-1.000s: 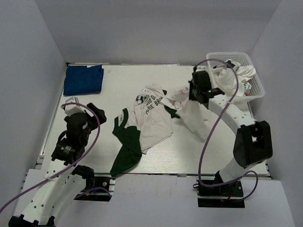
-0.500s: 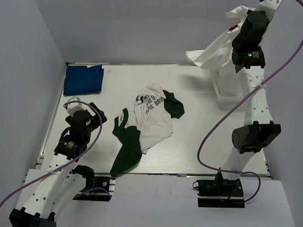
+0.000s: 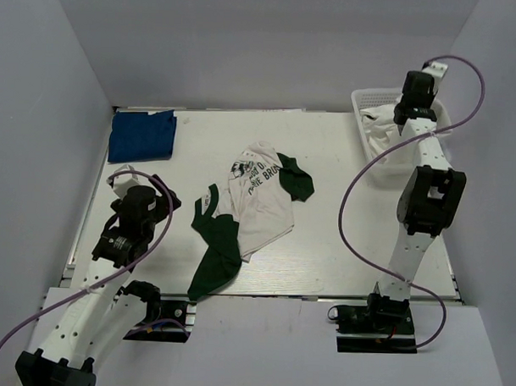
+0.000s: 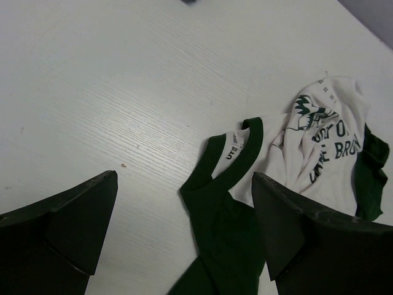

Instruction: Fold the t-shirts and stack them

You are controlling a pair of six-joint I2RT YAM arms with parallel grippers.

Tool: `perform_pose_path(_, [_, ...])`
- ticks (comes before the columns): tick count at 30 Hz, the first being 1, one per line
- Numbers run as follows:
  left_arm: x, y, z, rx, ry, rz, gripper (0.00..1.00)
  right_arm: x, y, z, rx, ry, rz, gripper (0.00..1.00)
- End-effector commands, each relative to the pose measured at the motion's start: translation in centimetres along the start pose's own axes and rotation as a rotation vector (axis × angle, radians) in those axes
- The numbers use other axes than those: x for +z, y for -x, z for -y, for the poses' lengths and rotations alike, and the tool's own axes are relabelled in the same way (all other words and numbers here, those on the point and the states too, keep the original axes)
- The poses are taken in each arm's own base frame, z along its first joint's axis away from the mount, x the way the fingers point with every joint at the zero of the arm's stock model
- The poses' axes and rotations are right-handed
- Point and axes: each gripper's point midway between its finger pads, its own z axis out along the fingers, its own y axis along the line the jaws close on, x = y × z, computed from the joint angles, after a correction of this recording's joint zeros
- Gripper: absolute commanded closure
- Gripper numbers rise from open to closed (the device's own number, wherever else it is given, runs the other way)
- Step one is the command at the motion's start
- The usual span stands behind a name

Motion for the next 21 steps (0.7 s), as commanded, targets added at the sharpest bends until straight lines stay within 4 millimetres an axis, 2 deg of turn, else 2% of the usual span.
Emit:
perform_pose_path(1, [-1.5,1.2,0.6,-0.073,-0.023,-0.001,0.00,1.4,-6.8,0.4,0.176,0.004,-0.243,0.92])
perform_pose_path(2, [-1.8,1.0,0.4,-0.079,-0.010,-0.015,0.00,1.3,-7.2,0.2,0.193,0.020,-0.268,0.81])
perform_pose_path(3, [-2.3,1.1,0.8,-0.092,-0.032,-0.028,0.00,0.7,-7.1,-0.8,0.208,0.101,-0.297,0.61])
perform_pose_path(4, [-2.4,0.6,0.8,-0.088,-0.039,-0.049,0.00,-0.4,-5.5,-1.7,0.220,0.179,-0.289,0.54])
perform_pose_path(5, [-2.6,0.1,0.9,-0.083,-0.049,-0.073,0.00,-1.1,-5.1,-2.4,0.222,0.218,-0.293,0.43])
perform_pose_path(6, [-2.9,-0.2,1.5,-0.087,-0.086,-0.096,0.00,-2.7,-2.6,-2.2,0.221,0.245,-0.248,0.19])
perform_pose_path(7, [-2.9,-1.0,1.6,-0.081,-0.097,-0.125,0.00,-3.9,-2.4,-3.2,0.207,0.277,-0.248,0.15])
perform_pose_path(8, [-2.6,-2.1,2.3,-0.073,-0.139,-0.161,0.00,-4.7,-1.5,-3.4,0.188,0.297,-0.225,0.10])
perform_pose_path(9, [-2.3,-2.8,2.7,-0.072,-0.160,-0.186,0.00,-5.4,-1.0,-3.6,0.178,0.307,-0.212,0.10])
perform_pose_path(10, [-2.0,-3.3,3.3,-0.073,-0.188,-0.205,0.00,-8.0,0.3,-4.3,0.163,0.341,-0.173,0.10])
perform_pose_path(11, [-1.4,-5.3,3.9,-0.065,-0.222,-0.279,0.00,-9.0,0.8,-4.4,0.128,0.354,-0.152,0.10])
perform_pose_path(12, [-0.8,-4.8,5.7,-0.056,-0.300,-0.262,0.00,-10.3,1.2,-4.2,0.128,0.364,-0.128,0.10])
perform_pose_path(13, [-0.6,-5.1,6.9,-0.038,-0.350,-0.278,0.00,-12.6,3.1,-5.3,0.127,0.411,-0.065,0.10])
perform_pose_path(14, [-0.4,-6.1,7.5,-0.022,-0.383,-0.322,0.00,-13.6,1.9,-6.7,0.092,0.443,-0.065,0.10])
perform_pose_path(15, [0.9,-7.0,7.9,0.006,-0.373,-0.357,0.00,-15.3,1.6,-7.1,0.074,0.472,-0.057,0.10])
perform_pose_path(16, [1.5,-7.5,7.8,0.021,-0.354,-0.380,0.00,-16.9,3.1,-7.5,0.072,0.513,0.005,0.10])
perform_pose_path(17, [2.1,-7.3,7.9,0.025,-0.333,-0.382,0.00,-18.5,1.9,-8.6,0.038,0.577,0.001,0.10])
perform_pose_path(18, [3.2,-8.5,7.2,0.064,-0.284,-0.422,0.00,-19.9,-0.2,-10.6,-0.004,0.669,-0.027,0.10])
perform_pose_path(19, [3.7,-8.6,7.0,0.069,-0.261,-0.426,0.00,-20.8,-0.5,-11.2,-0.014,0.709,-0.021,0.10])
perform_pose_path(21, [4.5,-8.5,6.5,0.089,-0.211,-0.422,0.00,-23.4,-2.5,-14.4,-0.045,0.860,-0.050,0.10])
